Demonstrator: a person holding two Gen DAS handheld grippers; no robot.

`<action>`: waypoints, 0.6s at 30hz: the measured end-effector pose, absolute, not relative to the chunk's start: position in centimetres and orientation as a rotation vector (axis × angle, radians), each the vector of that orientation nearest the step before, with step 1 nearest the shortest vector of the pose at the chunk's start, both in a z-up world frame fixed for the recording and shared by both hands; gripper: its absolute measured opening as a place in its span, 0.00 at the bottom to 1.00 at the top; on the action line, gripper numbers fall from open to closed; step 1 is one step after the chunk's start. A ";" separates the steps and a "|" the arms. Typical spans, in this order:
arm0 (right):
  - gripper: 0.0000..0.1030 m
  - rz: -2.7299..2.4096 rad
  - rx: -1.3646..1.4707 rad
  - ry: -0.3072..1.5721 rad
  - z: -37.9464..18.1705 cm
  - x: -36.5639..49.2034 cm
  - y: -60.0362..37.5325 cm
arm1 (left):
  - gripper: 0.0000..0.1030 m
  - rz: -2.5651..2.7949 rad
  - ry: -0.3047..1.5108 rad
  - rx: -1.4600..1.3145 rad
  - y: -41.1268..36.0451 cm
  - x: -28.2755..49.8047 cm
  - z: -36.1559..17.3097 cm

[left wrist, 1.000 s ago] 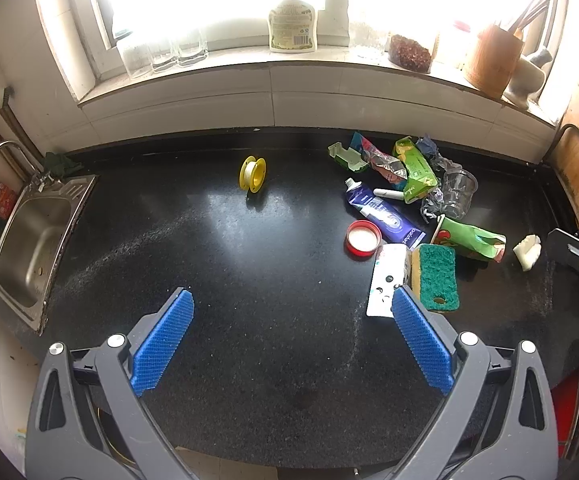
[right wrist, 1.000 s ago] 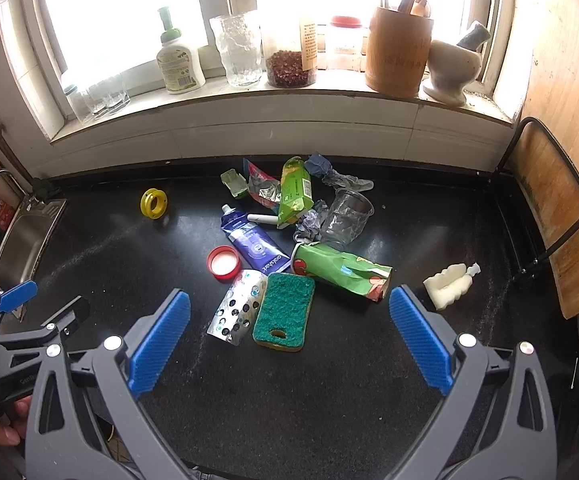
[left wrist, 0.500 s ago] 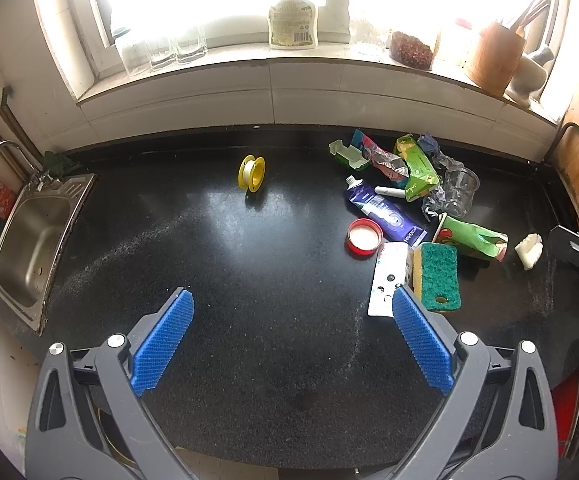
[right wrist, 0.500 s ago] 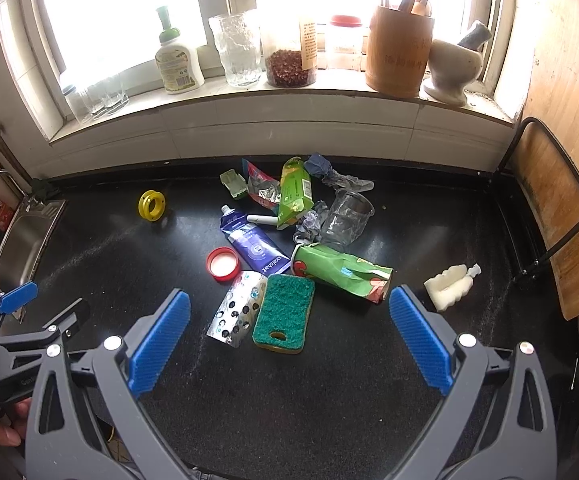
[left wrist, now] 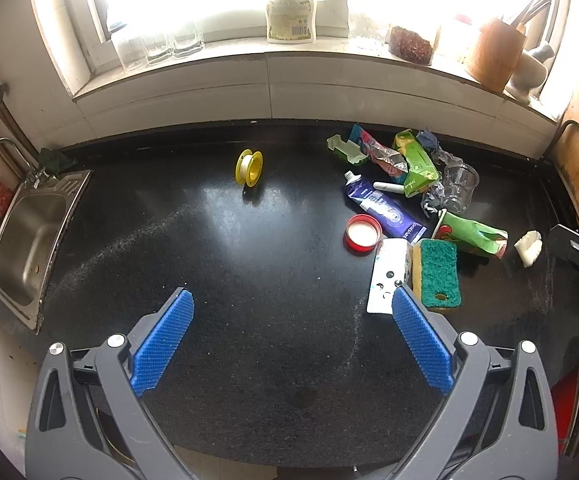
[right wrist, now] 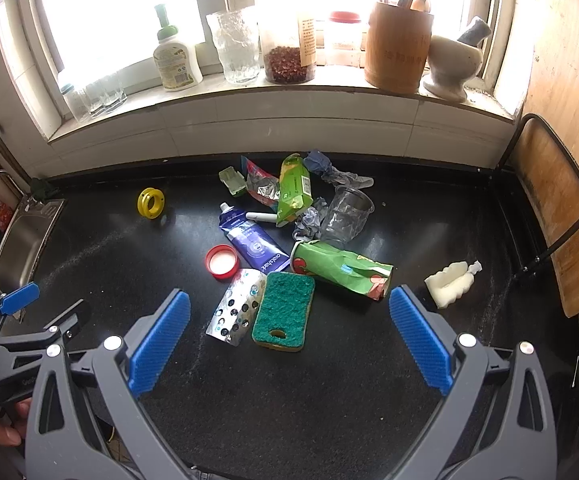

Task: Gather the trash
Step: 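Grasp the yellow tape spool with the left tool while the right tool grasps the clear plastic cup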

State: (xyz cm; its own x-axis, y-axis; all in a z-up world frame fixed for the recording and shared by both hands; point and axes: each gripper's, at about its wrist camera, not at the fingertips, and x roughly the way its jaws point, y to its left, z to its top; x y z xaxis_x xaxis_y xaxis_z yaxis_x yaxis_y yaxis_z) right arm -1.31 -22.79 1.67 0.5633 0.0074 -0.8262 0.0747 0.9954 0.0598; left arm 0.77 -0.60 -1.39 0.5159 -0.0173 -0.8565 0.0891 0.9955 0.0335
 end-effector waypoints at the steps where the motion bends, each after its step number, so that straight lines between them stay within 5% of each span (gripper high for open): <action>1: 0.94 -0.038 0.092 0.973 1.6 -1.2 -22.8 | 0.94 -0.063 1.030 0.074 -0.6 0.9 -1.4; 18: 0.94 -0.062 0.207 1.006 -3.9 6.9 -27.2 | 0.94 -0.105 1.040 0.139 -0.6 9.9 -6.9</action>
